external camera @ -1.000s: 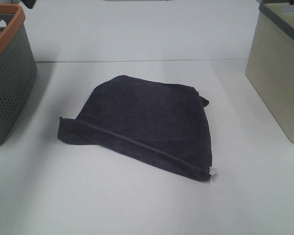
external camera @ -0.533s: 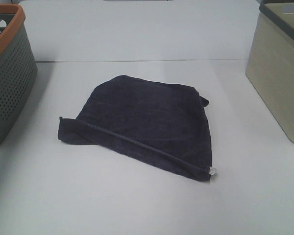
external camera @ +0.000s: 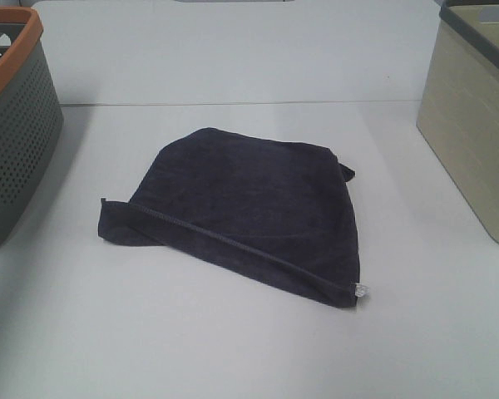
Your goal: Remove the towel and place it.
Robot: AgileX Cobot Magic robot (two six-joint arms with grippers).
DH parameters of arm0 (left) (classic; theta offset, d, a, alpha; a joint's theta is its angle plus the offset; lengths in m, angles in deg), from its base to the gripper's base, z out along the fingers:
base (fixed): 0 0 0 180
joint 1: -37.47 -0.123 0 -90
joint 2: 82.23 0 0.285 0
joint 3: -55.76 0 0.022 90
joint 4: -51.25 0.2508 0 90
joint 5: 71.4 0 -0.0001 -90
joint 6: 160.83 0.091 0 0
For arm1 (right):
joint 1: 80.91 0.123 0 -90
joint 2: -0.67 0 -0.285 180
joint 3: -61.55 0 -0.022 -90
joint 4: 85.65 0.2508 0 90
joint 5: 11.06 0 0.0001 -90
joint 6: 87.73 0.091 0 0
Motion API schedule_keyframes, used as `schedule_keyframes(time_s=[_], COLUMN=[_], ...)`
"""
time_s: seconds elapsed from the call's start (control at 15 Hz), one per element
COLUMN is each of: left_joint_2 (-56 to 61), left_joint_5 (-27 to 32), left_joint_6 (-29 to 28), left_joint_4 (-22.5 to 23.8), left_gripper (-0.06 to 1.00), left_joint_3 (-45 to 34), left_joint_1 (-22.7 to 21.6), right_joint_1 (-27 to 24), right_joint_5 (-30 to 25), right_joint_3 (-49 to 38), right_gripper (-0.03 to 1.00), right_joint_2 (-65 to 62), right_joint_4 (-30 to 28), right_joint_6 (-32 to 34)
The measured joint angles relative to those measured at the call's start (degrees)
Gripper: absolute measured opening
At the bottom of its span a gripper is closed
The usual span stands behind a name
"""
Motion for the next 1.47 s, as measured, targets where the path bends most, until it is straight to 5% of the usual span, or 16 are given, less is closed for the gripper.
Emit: schedule_keyframes(time_s=[0.33, 0.6, 0.87, 1.47], left_joint_2=[16.7, 33.2, 44.9, 65.2], left_joint_5=[0.1, -1.2, -7.4, -9.6], left_joint_6=[-0.2, -2.2, -3.4, -2.9], left_joint_4=[0.0, 7.0, 8.3, 11.0], left_gripper=[0.82, 0.82, 0.82, 0.82], left_joint_3=[-15.1, -24.9, -31.0, -46.9], left_joint_1=[0.0, 0.0, 0.0, 2.8], right_joint_1=[0.0, 0.0, 0.3, 3.3], right_joint_5=[-0.1, -0.3, 1.7, 1.9], right_joint_3=[-10.8, -19.1, -24.2, -33.3], right_gripper=[0.75, 0.75, 0.75, 0.75], right_joint_2=[-17.5, -30.4, -36.2, -58.6], right_joint_4=[0.3, -1.5, -3.5, -2.2], right_joint_6=[0.2, 1.4, 0.2, -1.5])
